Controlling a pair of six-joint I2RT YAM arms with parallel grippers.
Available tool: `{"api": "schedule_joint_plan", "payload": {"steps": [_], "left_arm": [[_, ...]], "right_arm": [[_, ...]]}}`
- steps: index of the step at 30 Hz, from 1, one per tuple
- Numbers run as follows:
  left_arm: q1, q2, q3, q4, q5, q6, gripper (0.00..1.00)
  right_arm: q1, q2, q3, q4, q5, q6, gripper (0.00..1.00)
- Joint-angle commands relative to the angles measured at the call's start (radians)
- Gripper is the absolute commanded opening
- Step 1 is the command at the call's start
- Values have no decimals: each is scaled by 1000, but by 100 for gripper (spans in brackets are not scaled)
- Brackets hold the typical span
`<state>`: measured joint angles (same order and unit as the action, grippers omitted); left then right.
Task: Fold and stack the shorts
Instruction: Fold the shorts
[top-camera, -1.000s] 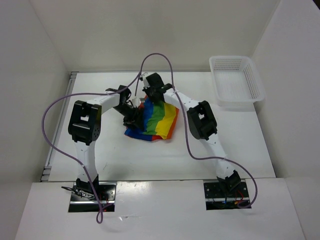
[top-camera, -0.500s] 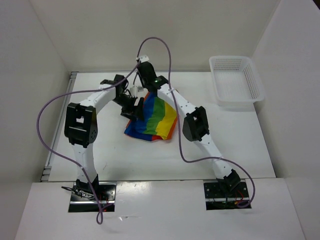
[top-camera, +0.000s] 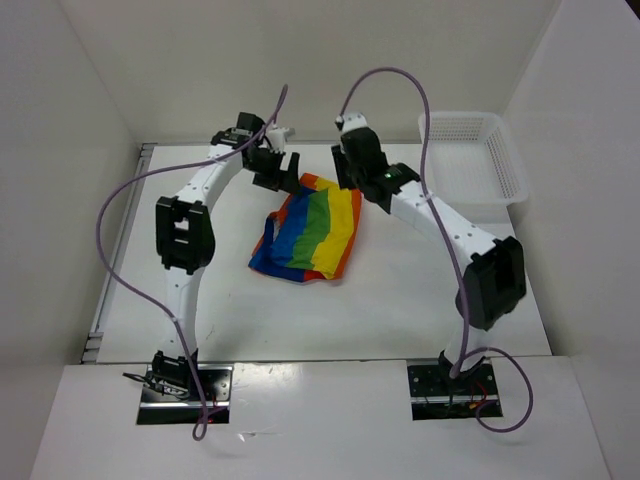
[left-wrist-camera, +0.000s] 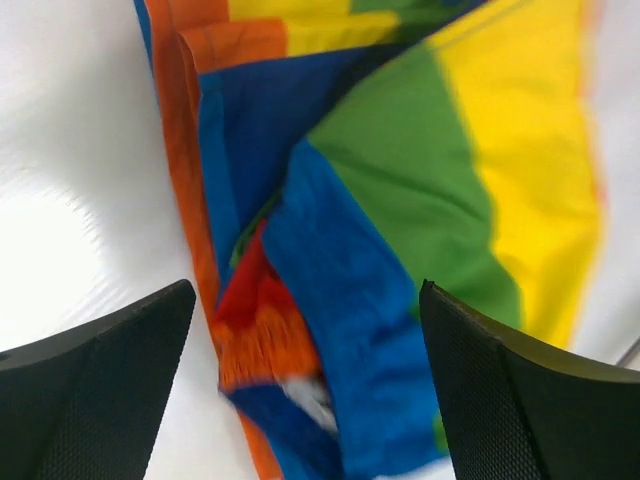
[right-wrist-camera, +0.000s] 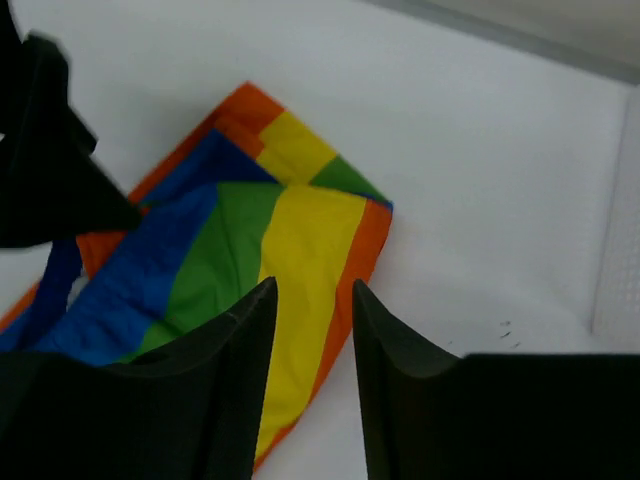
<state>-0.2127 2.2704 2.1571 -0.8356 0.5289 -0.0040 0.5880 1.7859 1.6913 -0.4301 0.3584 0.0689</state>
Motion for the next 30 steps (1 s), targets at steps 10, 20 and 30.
{"api": "schedule_joint_plan", "payload": {"steps": [10,20,30], "left_arm": [[-70,245,56,18,-41,4,83],[-60,235,12,64,65,4,0],[12,60,-196,223,-131,4,0]], "right_arm": [[-65,-181,-567,59,-706,103,57],[-74,-138,-656,96,-760,117,72],[-122,-42,-492,221,-455,95,54]]}}
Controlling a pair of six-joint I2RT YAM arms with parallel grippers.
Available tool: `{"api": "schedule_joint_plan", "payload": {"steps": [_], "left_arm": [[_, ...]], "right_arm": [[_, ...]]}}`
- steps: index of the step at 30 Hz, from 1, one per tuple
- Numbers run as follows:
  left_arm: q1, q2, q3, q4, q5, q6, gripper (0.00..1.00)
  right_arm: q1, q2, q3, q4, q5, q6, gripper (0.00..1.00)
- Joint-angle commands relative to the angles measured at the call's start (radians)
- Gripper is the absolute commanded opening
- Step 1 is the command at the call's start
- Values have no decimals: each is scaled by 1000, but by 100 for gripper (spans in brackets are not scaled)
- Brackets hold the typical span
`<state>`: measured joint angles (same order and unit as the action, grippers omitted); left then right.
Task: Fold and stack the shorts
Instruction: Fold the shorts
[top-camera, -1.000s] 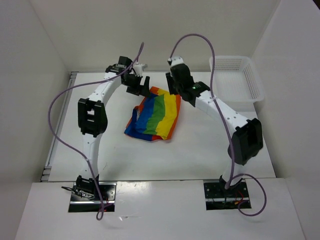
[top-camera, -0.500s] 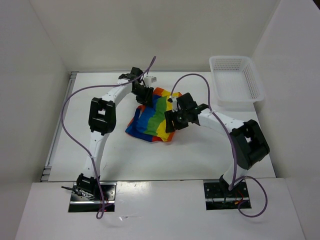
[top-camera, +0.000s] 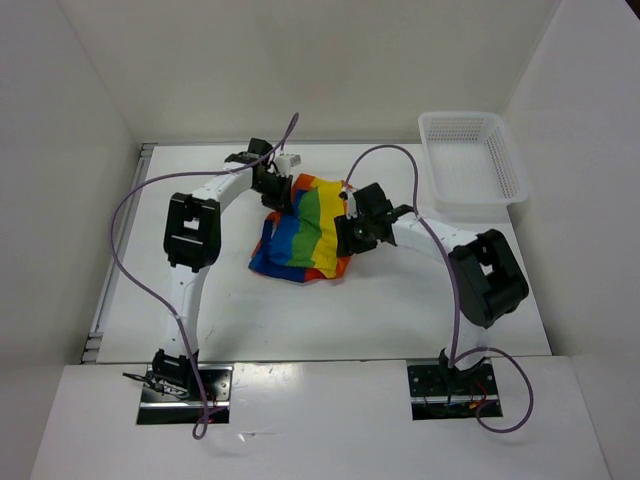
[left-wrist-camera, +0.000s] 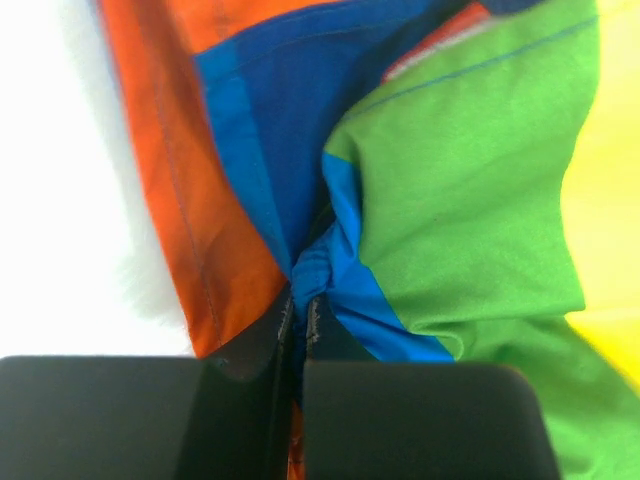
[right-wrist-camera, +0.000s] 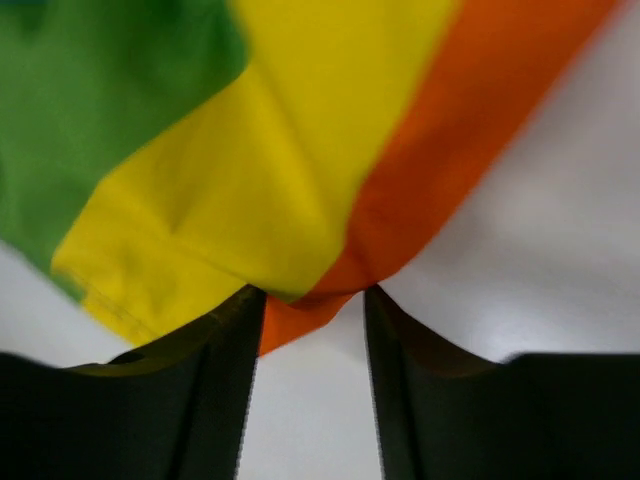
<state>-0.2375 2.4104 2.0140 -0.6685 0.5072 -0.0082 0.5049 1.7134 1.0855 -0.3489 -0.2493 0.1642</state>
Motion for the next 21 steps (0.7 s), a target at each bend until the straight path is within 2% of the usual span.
{"api": "schedule_joint_plan", "payload": {"steps": [1,7,15,17,18,21], "left_arm": [[37,-95,-66,56,-130,8,0],[37,-143,-98,78,-197,8,0],[37,-102,-66,70,-197,8,0],[46,-91,-52,70,-197,8,0],[46,-91,-41,70,-197,8,1],[46,-91,-41,61,-207,8,4]], "right_arm": [[-48,69,184,140,218,0,47],[-69,204,451,205,312,-23,29],[-69,446,741,229,237,-23,4],[-69,524,806,229,228,-14,0],[-57,550,873,217,228,-14,0],[-46,614,927,208,219,9,0]]}}
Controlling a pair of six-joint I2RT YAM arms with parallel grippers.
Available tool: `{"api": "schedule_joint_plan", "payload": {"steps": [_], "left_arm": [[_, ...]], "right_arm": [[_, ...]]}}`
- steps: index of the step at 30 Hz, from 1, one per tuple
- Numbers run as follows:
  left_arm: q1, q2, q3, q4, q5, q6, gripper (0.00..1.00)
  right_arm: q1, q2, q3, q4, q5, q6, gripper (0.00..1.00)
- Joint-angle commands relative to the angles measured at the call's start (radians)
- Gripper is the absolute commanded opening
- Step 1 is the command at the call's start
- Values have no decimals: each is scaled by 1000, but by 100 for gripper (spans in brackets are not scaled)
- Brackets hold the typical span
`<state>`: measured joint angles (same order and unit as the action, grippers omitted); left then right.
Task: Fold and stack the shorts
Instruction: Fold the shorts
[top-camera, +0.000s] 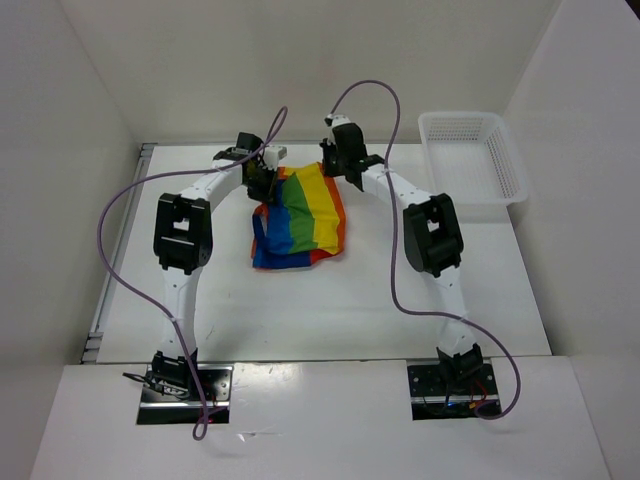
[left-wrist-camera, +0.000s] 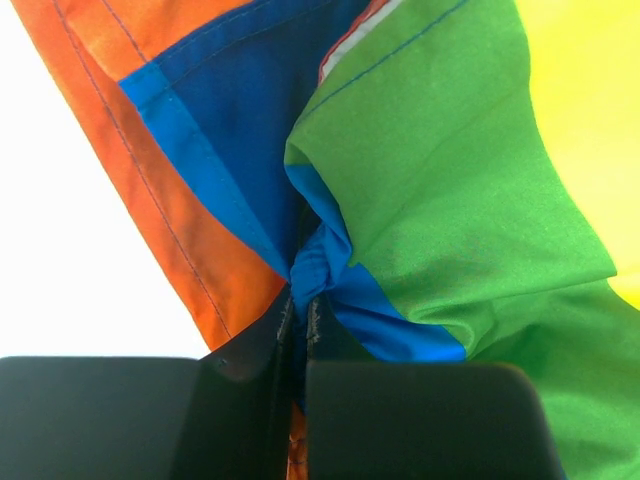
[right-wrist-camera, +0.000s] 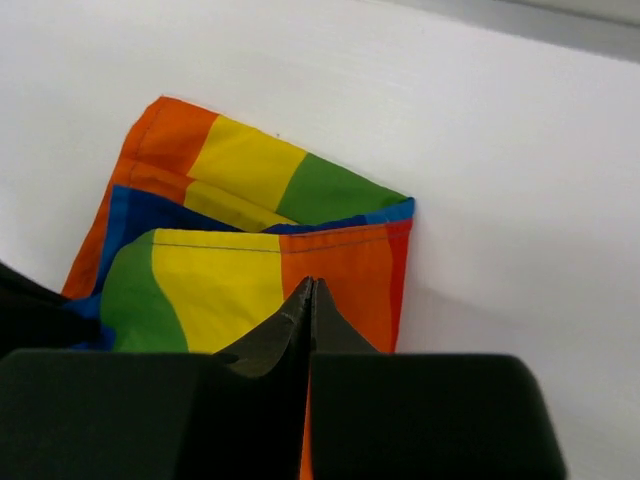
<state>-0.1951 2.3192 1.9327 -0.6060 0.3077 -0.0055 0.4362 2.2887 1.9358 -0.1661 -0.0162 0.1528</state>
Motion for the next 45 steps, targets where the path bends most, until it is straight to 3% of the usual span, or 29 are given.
{"api": "schedule_joint_plan", "payload": {"steps": [1,9,16,25,31,35,39,42,45], "left_arm": [[3,0,40,-1,-16,6,5],[3,0,40,-1,-25,6,7],[13,-9,-15,-1,-59,6,9],[22,-27,-57,-1,-104,6,23],[22,2,26,-24,-82,6,28],[22,11,67,-35,-64,6,32],[22,2,113,-35,-55,6,33],[31,-32,184,-55,-45,6,44],[31,-70,252,-87,-12,6,48]], "right_arm": [[32,38,77,25,-14,21,0],[41,78,77,16,36,97,0],[52,201,145,-19,362,116,0],[61,233,192,-41,516,78,0],[107,134,227,17,432,-71,0],[139,-33,200,8,397,-123,0],[177,-228,-37,-12,284,-193,0],[190,-366,-234,-49,181,-202,0],[190,-466,-399,-101,104,-180,0]]}}
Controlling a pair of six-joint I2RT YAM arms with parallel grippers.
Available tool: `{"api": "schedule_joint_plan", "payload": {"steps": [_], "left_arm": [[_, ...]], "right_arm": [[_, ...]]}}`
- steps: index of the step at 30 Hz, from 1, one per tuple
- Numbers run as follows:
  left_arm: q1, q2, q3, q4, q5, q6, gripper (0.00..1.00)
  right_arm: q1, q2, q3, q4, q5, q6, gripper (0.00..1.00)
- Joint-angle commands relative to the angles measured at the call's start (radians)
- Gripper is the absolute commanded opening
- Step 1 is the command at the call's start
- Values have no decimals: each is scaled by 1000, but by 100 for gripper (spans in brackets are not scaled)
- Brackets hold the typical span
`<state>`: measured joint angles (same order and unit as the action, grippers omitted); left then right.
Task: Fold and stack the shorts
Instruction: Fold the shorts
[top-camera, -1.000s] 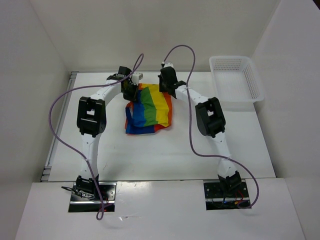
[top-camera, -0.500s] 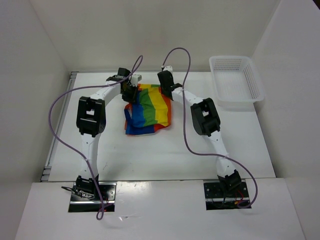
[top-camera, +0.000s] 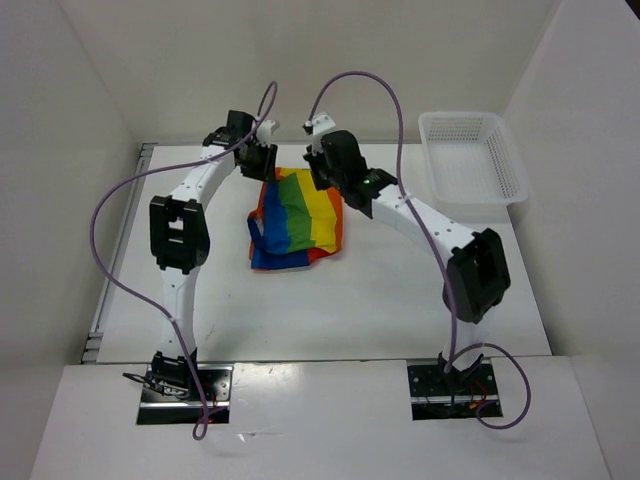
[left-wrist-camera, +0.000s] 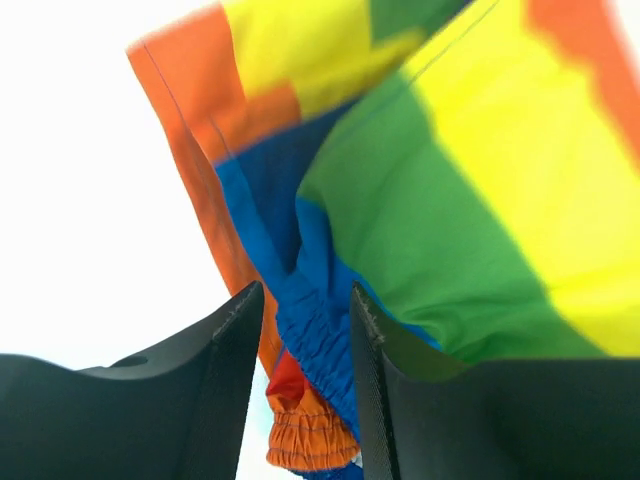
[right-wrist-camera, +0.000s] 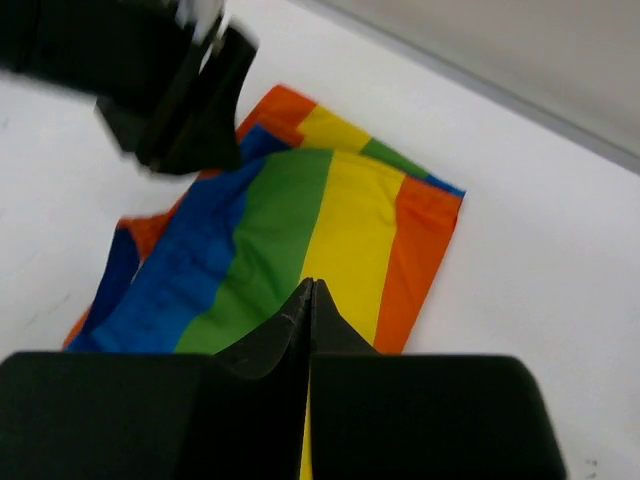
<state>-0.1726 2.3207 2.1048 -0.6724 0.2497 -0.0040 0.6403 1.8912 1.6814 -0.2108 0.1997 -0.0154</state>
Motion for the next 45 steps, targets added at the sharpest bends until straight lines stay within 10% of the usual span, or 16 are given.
{"api": "schedule_joint_plan", "payload": {"steps": [1,15,27,34,39,45], "left_arm": [[8,-86,80,-30,81,4,48],[-99,-221,-455,-173,372,4,21],[-99,-201,-612,-64,57,4,20],[-90,-244,-542,-98,154,4,43],[-68,-346,-409,-119,236,4,99],[2,-535,-278,-78,178,4,99]], "right_arm": [[-14,-85,-181,-56,-165,-12,0],[-14,-34,-416,-35,-309,61,0],[-14,8,-542,-7,-190,152,0],[-14,-58,-457,-31,-190,49,0],[-33,-174,-315,-119,-112,-116,0],[-111,-362,-256,-131,27,-287,0]]}}
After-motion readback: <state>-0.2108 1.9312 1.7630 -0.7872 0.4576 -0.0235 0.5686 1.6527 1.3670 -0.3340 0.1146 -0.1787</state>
